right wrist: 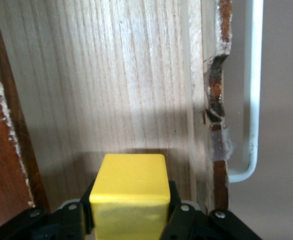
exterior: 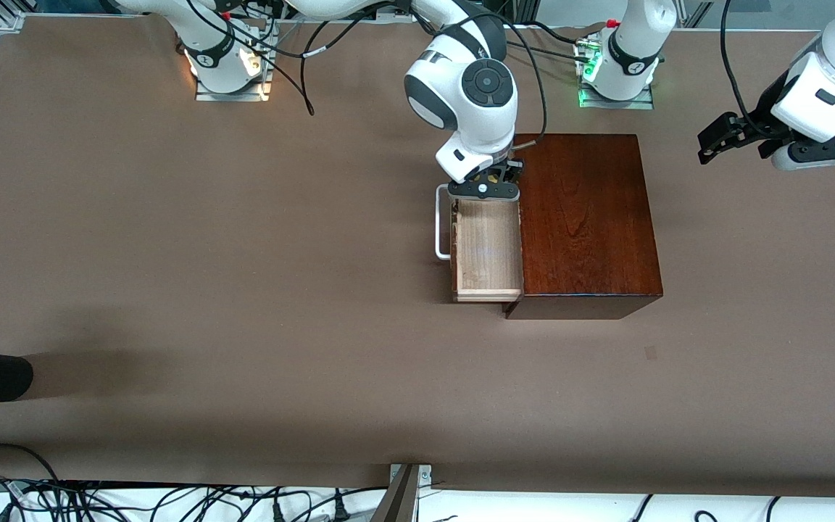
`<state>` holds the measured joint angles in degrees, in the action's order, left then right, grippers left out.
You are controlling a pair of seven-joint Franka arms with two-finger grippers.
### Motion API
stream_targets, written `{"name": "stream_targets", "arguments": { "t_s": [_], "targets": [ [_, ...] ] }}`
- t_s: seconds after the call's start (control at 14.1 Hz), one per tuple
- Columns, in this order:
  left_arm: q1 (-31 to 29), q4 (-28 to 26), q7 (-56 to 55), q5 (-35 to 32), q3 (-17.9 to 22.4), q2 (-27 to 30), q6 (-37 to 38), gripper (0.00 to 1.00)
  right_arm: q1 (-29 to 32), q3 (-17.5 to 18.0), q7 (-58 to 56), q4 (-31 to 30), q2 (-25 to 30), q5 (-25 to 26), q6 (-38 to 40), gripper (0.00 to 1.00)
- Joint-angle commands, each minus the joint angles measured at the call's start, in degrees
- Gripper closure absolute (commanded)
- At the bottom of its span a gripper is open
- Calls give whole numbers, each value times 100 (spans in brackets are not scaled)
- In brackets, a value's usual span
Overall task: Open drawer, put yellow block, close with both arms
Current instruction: 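Carry the yellow cube over the open drawer with the right gripper and lower it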
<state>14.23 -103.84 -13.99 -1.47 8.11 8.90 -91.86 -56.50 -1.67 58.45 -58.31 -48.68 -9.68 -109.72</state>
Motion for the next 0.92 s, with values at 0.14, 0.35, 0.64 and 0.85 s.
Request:
{"name": "stream_targets", "arguments": {
  "t_s": [0.14, 0.35, 0.64, 0.85],
  "targets": [
    [-34, 161, 72, 51, -63, 33, 142, 0, -63, -52, 114, 232, -168, 98, -32, 28],
    [-34, 179, 63, 77, -63, 33, 213, 0, -80, -61, 114, 232, -168, 106, -32, 0],
    [-25, 302, 63, 103, -72, 24, 326, 0, -63, -131, 105, 232, -124, 115, 135, 0],
    [-25, 303, 63, 112, -63, 33, 336, 0, -19, -193, 97, 232, 42, 115, 354, 0]
  ]
}}
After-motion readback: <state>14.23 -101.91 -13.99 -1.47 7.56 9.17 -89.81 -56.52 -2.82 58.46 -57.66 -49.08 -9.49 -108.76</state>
